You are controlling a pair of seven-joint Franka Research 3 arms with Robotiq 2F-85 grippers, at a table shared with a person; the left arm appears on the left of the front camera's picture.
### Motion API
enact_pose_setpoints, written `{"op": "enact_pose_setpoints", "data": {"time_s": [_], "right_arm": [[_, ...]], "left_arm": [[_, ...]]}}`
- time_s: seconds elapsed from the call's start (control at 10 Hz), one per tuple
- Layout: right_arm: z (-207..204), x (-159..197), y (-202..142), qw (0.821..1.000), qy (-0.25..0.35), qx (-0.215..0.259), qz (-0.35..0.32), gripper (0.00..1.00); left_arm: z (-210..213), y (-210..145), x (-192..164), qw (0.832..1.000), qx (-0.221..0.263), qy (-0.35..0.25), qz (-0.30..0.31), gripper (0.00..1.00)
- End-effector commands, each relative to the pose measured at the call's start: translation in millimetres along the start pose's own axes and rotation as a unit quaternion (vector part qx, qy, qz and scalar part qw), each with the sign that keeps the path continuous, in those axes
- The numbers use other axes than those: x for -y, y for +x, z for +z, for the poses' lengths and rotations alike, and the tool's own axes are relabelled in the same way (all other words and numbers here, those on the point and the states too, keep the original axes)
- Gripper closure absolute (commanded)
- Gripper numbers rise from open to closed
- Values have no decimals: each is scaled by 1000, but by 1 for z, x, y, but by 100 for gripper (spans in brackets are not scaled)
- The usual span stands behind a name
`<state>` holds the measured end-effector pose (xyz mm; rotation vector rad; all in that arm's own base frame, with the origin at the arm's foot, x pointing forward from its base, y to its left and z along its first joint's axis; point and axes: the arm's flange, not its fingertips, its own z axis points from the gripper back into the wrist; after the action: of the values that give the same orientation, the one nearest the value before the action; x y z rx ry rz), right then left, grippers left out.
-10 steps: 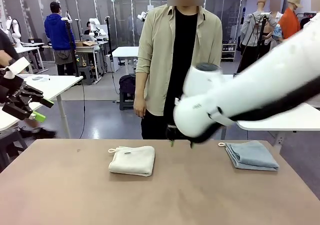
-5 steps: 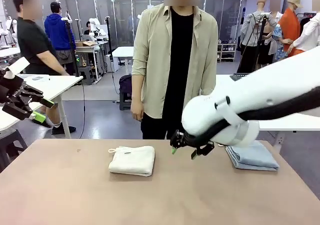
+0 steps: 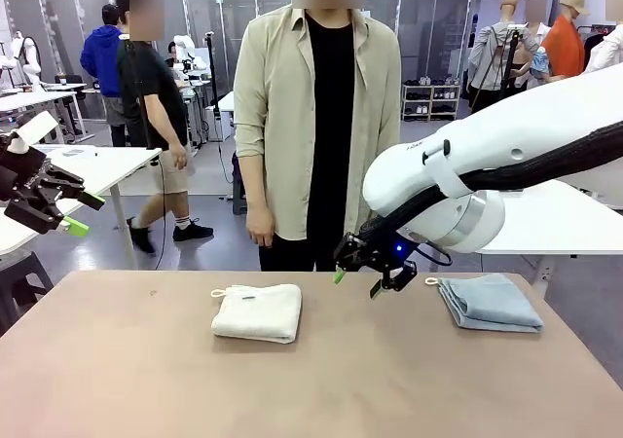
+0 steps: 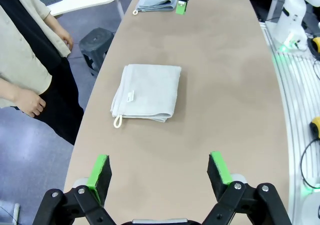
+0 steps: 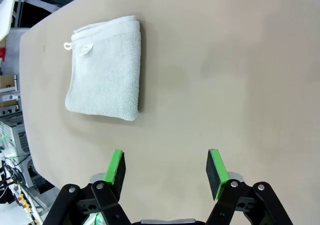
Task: Fold the towels and place them in the basket.
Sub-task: When a person lays out a Towel with hook on the table, fold it in half twice, then stack the folded Towel with hook on the right side of the table.
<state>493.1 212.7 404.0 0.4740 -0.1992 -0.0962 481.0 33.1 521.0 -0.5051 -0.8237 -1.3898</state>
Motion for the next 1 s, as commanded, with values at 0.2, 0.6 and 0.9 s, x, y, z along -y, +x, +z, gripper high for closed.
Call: {"op": "enact_pose_setpoints", "data": {"time_s": [0.2, 0.6, 0.9], "right_arm": [[0, 0, 0, 1000, 0, 0, 0, 18], [0, 0, 0, 1000, 0, 0, 0, 18], [0, 0, 0, 1000, 0, 0, 0, 18]], "left_arm": [[1, 1, 1, 1000, 2, -2, -4, 2], [1, 1, 1, 1000, 2, -2, -4, 2], [1, 1, 1, 1000, 2, -2, -4, 2]]}}
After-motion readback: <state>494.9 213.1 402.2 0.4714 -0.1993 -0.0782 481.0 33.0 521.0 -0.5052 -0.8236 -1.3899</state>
